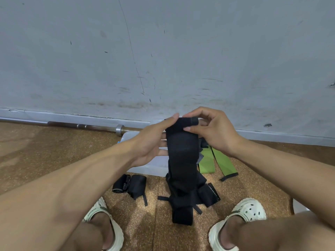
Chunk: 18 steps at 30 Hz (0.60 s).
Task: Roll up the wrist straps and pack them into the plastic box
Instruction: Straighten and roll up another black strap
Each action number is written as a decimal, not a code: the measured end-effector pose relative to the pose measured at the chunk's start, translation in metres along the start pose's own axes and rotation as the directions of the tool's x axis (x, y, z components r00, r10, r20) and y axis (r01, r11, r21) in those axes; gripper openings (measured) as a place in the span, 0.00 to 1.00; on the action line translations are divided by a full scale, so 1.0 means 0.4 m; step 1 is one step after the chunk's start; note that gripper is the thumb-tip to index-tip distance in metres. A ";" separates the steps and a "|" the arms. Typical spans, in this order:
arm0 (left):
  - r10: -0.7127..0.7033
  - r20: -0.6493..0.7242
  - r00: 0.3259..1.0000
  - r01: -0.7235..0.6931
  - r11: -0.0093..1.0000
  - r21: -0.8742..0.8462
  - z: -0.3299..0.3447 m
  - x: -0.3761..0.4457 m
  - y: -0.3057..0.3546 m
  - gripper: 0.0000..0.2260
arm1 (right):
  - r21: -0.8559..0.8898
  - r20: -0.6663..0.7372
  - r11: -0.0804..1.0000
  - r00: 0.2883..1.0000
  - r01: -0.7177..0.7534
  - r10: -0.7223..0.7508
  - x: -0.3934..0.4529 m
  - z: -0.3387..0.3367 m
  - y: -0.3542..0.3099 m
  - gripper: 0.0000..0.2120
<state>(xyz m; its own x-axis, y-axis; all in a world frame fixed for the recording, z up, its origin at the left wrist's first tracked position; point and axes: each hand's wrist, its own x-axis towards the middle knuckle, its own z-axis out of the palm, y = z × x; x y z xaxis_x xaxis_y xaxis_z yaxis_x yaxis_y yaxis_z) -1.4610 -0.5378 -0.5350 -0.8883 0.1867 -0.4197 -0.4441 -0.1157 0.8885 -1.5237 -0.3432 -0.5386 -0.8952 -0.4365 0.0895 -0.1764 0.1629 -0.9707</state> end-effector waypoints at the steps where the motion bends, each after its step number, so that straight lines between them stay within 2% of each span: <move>1: 0.002 -0.018 1.000 -0.003 1.000 -0.012 -0.001 0.002 0.001 0.19 | -0.041 -0.001 0.999 0.999 0.032 -0.032 -0.001 0.001 0.003 0.11; 5: 0.036 -0.069 0.997 -0.039 0.999 -0.035 -0.002 0.006 0.005 0.15 | -0.114 0.008 0.992 0.999 0.054 -0.053 0.003 -0.001 -0.008 0.14; 9: 0.100 -0.097 0.990 -0.103 0.994 -0.032 -0.009 0.004 0.014 0.12 | 0.027 0.146 0.991 0.981 -0.130 0.125 0.004 -0.025 -0.024 0.22; 11: 0.118 -0.112 0.987 -0.124 0.991 -0.049 -0.016 0.007 0.016 0.13 | 0.088 0.155 0.977 0.972 -0.192 0.177 0.009 -0.029 -0.025 0.27; 13: 0.128 -0.099 0.987 -0.134 0.989 -0.061 -0.016 0.007 0.015 0.14 | 0.117 0.184 0.968 0.963 -0.223 0.199 0.011 -0.028 -0.020 0.25; 16: 0.138 -0.070 0.988 -0.142 0.988 -0.054 -0.008 0.007 0.010 0.13 | 0.059 0.233 0.970 0.948 -0.236 0.217 0.005 -0.027 -0.012 0.20; 18: 0.150 -0.070 0.986 -0.154 0.987 -0.050 -0.005 0.006 0.008 0.14 | 0.068 0.217 0.974 0.956 -0.217 0.197 0.001 -0.023 -0.010 0.15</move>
<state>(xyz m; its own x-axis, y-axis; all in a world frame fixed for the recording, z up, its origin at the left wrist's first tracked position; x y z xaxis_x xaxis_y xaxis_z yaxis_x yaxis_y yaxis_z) -1.4648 -0.5397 -0.5338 -0.9510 0.0985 -0.2933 -0.3073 -0.1919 0.9321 -1.5272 -0.3358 -0.5325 -0.8017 -0.5775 -0.1545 0.0500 0.1928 -0.9800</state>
